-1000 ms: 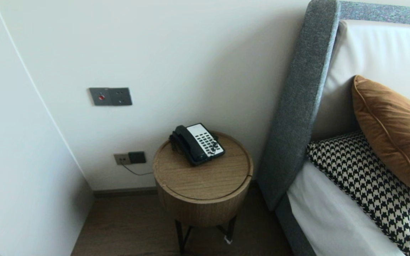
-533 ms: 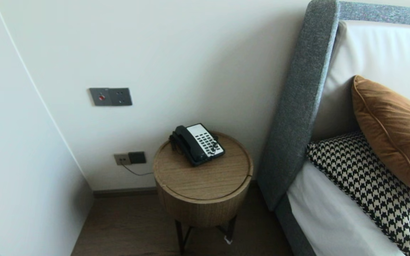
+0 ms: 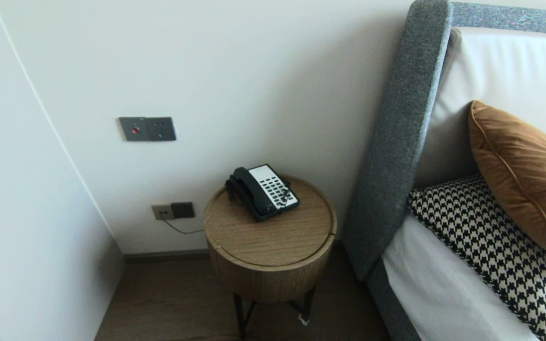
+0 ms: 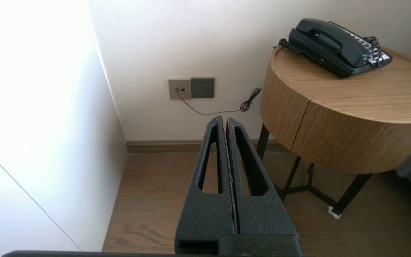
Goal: Open the nightstand drawer
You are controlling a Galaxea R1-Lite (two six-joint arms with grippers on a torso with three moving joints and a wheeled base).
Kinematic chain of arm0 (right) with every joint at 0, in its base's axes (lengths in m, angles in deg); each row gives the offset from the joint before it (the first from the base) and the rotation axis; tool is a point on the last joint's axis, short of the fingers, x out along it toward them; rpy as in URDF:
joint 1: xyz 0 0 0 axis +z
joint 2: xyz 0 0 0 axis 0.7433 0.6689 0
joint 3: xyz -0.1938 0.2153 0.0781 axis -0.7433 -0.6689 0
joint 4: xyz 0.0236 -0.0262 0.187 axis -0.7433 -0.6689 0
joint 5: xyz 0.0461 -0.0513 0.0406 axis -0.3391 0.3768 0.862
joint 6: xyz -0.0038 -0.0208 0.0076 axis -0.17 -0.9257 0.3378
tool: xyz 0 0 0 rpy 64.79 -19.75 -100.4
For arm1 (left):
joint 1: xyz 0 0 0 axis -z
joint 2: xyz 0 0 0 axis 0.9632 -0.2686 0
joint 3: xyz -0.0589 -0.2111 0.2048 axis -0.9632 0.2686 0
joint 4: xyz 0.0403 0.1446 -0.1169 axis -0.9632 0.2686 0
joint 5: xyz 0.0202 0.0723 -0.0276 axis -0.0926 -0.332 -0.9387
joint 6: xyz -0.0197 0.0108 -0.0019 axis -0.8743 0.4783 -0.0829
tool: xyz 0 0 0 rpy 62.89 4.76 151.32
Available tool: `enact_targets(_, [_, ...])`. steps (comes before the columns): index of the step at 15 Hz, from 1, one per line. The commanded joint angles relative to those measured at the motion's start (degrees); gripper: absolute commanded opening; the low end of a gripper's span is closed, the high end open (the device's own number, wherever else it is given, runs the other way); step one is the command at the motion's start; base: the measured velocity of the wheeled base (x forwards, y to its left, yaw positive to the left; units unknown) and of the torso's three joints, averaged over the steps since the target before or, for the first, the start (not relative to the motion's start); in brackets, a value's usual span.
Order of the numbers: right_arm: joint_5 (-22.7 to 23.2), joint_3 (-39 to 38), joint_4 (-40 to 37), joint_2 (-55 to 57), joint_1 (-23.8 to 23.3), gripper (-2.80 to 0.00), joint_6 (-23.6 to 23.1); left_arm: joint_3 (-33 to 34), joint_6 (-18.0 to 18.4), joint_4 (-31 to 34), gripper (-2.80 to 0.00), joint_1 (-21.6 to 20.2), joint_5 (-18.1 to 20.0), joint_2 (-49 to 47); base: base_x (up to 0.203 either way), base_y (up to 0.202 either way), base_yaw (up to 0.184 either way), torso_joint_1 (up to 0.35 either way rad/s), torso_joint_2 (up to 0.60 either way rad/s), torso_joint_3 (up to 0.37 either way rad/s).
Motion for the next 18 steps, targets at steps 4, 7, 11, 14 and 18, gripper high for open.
enact_targets(4, [-0.3, -0.9, 1.7, -0.6, -0.1, -2.8, 5.1, 0.0, 0.0, 0.0, -2.8, 0.0, 0.0, 0.1, 0.0, 0.0, 0.0, 0.0, 0.0, 0.0])
enact_targets(7, [-0.3, -0.9, 1.8, -0.6, -0.1, -2.8, 5.1, 0.0, 0.0, 0.0, -2.8, 0.0, 0.0, 0.1, 0.0, 0.0, 0.0, 0.0, 0.0, 0.0])
enact_targets(11, [-0.3, -0.9, 1.8, -0.6, -0.1, -2.8, 5.1, 0.0, 0.0, 0.0, -2.8, 0.0, 0.0, 0.1, 0.0, 0.0, 0.0, 0.0, 0.0, 0.0])
enact_targets(14, [-0.3, -0.9, 1.8, -0.6, -0.1, -2.8, 5.1, 0.0, 0.0, 0.0, -2.8, 0.0, 0.0, 0.1, 0.0, 0.0, 0.0, 0.0, 0.0, 0.0])
enact_targets(18, [-0.3, -0.9, 1.8, -0.6, -0.1, -2.8, 5.1, 0.0, 0.0, 0.0, -2.8, 0.0, 0.0, 0.1, 0.0, 0.0, 0.0, 0.0, 0.0, 0.0])
